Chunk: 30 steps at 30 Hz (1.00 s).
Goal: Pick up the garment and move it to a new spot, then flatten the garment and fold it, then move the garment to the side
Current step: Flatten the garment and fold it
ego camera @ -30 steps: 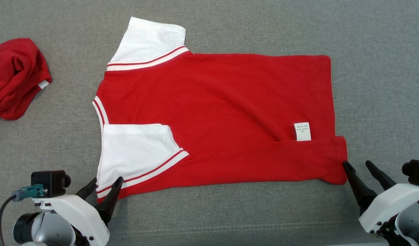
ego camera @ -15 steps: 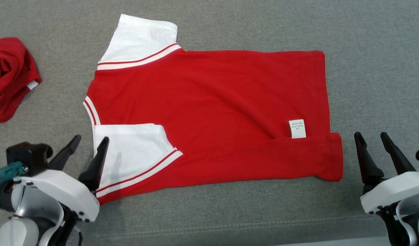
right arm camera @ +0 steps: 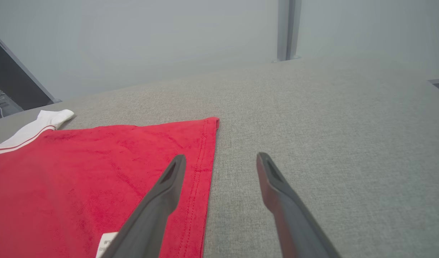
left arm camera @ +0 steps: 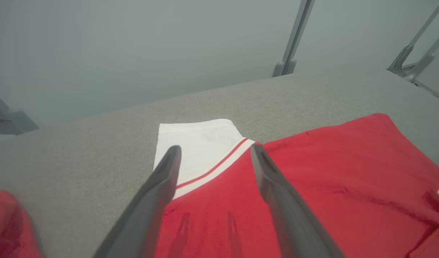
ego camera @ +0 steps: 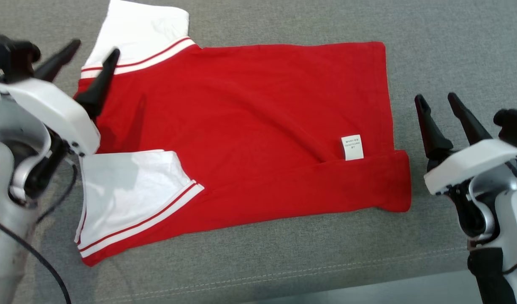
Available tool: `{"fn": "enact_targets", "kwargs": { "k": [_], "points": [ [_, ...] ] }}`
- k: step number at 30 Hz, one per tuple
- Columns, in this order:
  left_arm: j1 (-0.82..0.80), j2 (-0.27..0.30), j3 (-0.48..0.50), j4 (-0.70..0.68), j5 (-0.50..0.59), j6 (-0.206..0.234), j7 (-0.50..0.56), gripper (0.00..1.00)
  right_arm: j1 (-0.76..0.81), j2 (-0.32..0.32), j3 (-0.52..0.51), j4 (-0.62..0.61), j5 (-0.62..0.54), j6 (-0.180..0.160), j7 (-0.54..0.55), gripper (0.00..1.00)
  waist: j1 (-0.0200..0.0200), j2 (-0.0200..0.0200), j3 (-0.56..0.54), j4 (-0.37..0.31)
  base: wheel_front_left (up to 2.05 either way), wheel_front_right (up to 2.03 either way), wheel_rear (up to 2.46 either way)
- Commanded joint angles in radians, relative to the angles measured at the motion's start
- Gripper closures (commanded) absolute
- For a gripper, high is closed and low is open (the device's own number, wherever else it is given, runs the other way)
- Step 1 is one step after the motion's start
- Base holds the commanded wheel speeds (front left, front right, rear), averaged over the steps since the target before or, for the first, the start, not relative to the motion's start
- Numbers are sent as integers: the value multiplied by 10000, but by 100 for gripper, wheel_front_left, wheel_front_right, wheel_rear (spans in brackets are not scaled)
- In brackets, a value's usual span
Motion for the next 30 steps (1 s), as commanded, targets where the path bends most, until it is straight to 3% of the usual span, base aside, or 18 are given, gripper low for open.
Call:
{"fn": "enact_targets", "kwargs": {
  "k": [1, 10, 18, 30],
  "points": [
    [-845, 454, 343, 80, 60, -168, 127, 0, -418, -187, 293, -63, 188, 42, 96, 0, 0, 0, 236, -230, 0, 0, 0],
    [-4053, 838, -581, 2871, -131, -809, 1407, 0, -2872, -540, 1820, 1660, 1114, 42, 684, 0, 0, 0, 897, -883, 0, 0, 0],
    [-5632, 1369, -1259, 4670, -381, -888, 1900, 0, -4723, -604, 3187, 2907, 1973, 42, 1149, 0, 0, 0, 1522, -1405, 0, 0, 0],
    [-6821, 2082, -2185, 5897, -761, -894, 1886, 0, -6742, -293, 4824, 4414, 3072, 42, 1361, 0, 0, 0, 2347, -1716, 0, 0, 0]
  ]
}}
